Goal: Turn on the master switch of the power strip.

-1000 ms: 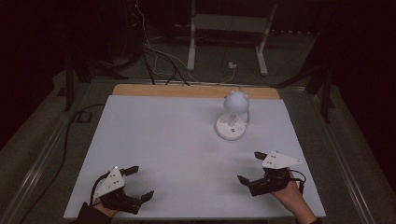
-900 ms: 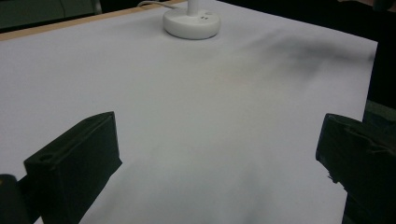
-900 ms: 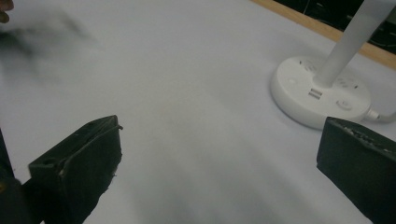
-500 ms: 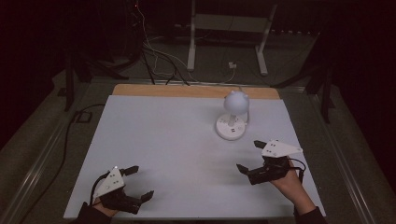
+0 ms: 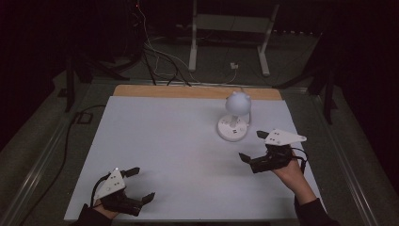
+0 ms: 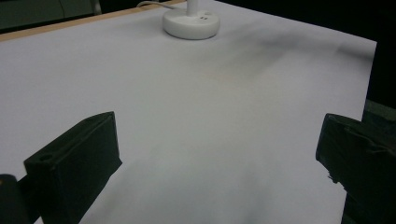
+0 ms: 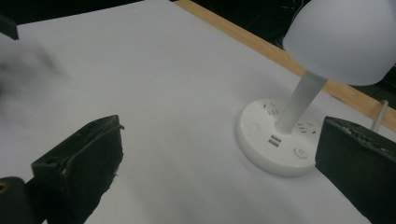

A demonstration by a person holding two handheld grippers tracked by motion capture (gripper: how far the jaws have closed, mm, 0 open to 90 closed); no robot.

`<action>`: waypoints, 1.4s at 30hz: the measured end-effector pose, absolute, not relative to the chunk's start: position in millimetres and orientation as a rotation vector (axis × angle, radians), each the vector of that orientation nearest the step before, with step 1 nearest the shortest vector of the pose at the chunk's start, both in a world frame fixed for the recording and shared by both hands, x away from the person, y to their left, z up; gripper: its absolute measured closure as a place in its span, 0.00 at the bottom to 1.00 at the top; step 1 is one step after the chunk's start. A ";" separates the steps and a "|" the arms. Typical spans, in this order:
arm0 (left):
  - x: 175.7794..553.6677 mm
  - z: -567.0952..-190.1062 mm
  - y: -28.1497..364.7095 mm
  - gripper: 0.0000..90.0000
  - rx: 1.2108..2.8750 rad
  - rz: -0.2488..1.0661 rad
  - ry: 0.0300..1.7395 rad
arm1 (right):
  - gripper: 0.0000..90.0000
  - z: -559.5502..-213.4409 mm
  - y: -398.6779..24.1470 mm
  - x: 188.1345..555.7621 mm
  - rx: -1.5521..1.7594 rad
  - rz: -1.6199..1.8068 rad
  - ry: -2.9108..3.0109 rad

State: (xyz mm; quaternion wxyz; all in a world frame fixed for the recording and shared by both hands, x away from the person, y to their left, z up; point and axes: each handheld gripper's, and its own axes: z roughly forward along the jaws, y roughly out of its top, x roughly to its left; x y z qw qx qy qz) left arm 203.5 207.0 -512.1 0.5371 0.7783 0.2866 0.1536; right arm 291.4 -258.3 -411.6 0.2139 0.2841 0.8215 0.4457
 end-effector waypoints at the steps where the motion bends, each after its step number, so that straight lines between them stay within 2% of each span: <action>1: 203.5 -512.1 207.0 0.00 1.852 0.366 0.682 | 0.00 -411.6 -258.3 291.4 0.788 1.237 2.279; 8: 203.6 -512.3 206.8 0.00 1.855 0.367 0.680 | 0.01 -412.2 -258.4 312.0 0.813 1.238 2.269; 36: 204.9 -513.5 206.8 0.00 1.854 0.359 0.689 | 0.01 -449.4 -259.7 374.8 0.900 1.174 2.264; 42: 204.9 -513.5 207.0 0.00 1.853 0.358 0.689 | 0.06 -457.2 -263.4 386.5 0.934 1.169 2.235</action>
